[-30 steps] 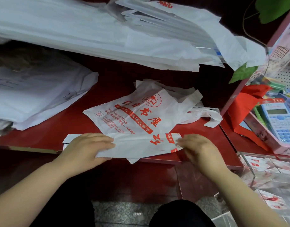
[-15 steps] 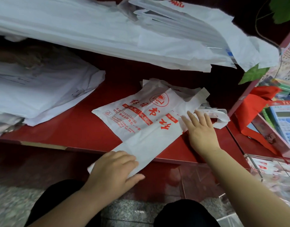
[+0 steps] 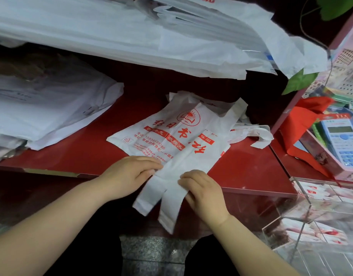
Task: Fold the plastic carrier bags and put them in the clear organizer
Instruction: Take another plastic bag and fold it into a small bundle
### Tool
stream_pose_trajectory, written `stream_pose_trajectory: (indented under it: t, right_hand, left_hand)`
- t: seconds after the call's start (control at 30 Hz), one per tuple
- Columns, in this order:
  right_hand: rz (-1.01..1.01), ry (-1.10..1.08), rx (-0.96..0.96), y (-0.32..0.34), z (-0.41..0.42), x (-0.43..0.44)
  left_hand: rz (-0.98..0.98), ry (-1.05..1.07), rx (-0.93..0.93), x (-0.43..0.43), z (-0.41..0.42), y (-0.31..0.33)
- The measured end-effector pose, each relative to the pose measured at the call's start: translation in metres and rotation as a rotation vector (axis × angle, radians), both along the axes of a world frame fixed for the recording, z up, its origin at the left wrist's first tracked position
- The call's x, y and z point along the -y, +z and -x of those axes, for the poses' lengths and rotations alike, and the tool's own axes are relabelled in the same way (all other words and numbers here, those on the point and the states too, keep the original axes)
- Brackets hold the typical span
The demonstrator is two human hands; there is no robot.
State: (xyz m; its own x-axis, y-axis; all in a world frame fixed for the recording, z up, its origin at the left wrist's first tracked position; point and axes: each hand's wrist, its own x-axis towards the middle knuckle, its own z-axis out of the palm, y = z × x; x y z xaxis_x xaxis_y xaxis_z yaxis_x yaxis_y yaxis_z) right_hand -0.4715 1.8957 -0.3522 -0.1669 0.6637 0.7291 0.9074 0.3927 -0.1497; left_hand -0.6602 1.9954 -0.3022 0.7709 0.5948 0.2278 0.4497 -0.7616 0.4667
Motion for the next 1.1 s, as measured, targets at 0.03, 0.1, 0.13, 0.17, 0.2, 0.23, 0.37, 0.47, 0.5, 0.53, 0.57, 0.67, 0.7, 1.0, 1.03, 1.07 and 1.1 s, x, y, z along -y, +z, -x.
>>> stream_pose_trajectory:
  t: [0.03, 0.1, 0.13, 0.17, 0.2, 0.23, 0.37, 0.47, 0.5, 0.53, 0.57, 0.67, 0.7, 1.0, 1.03, 1.07, 1.1]
  right_hand:
    - [-0.007, 0.009, -0.032, 0.001, -0.004, 0.003]
    - [0.002, 0.007, -0.088, 0.0, -0.016, 0.01]
    - [0.024, 0.003, -0.117, -0.002, -0.022, 0.015]
    - [0.053, 0.004, -0.145, -0.002, -0.028, 0.021]
    - [0.08, 0.005, -0.166, -0.002, -0.033, 0.027]
    - [0.1, 0.002, -0.183, -0.002, -0.037, 0.032]
    - [0.146, -0.054, -0.232, 0.001, -0.053, 0.044]
    - [0.184, -0.083, -0.251, 0.004, -0.062, 0.048]
    - [0.196, -0.088, -0.255, 0.004, -0.064, 0.049]
    - [0.21, -0.091, -0.265, 0.005, -0.065, 0.049]
    - [0.227, -0.093, -0.287, 0.006, -0.066, 0.049]
    - [0.279, -0.087, -0.382, 0.007, -0.065, 0.05]
    - [0.297, -0.078, -0.4, 0.008, -0.064, 0.051]
    - [0.443, -0.047, -0.511, 0.008, -0.067, 0.064]
    - [0.449, -0.045, -0.517, 0.009, -0.067, 0.065]
    - [0.447, -0.045, -0.526, 0.009, -0.067, 0.066]
    - [0.442, -0.055, -0.548, 0.011, -0.065, 0.066]
  left_hand:
    - [0.005, -0.018, -0.01, 0.001, -0.001, 0.002]
    - [0.003, -0.049, -0.023, 0.008, -0.003, 0.002]
    - [-0.049, -0.082, -0.013, 0.011, -0.005, 0.0]
    - [-0.121, -0.11, -0.014, 0.013, -0.008, -0.003]
    - [-0.16, -0.137, -0.036, 0.016, -0.011, -0.004]
    - [-0.157, -0.149, -0.094, 0.019, -0.016, -0.007]
    - [-0.056, -0.133, -0.247, 0.018, -0.029, -0.012]
    - [-0.081, -0.096, -0.269, 0.009, -0.032, -0.007]
    - [-0.098, -0.071, -0.273, 0.004, -0.032, -0.009]
    - [-0.121, -0.053, -0.275, -0.001, -0.032, -0.009]
    - [-0.119, -0.042, -0.271, -0.004, -0.031, -0.009]
    - [-0.201, -0.052, -0.143, 0.002, -0.031, -0.009]
    - [-0.245, -0.095, -0.105, 0.009, -0.034, -0.009]
    - [-0.188, -0.234, 0.239, 0.037, -0.071, -0.033]
    - [-0.133, -0.209, 0.27, 0.037, -0.072, -0.034]
    - [-0.078, -0.177, 0.296, 0.038, -0.074, -0.032]
    - [-0.006, -0.13, 0.313, 0.04, -0.076, -0.026]
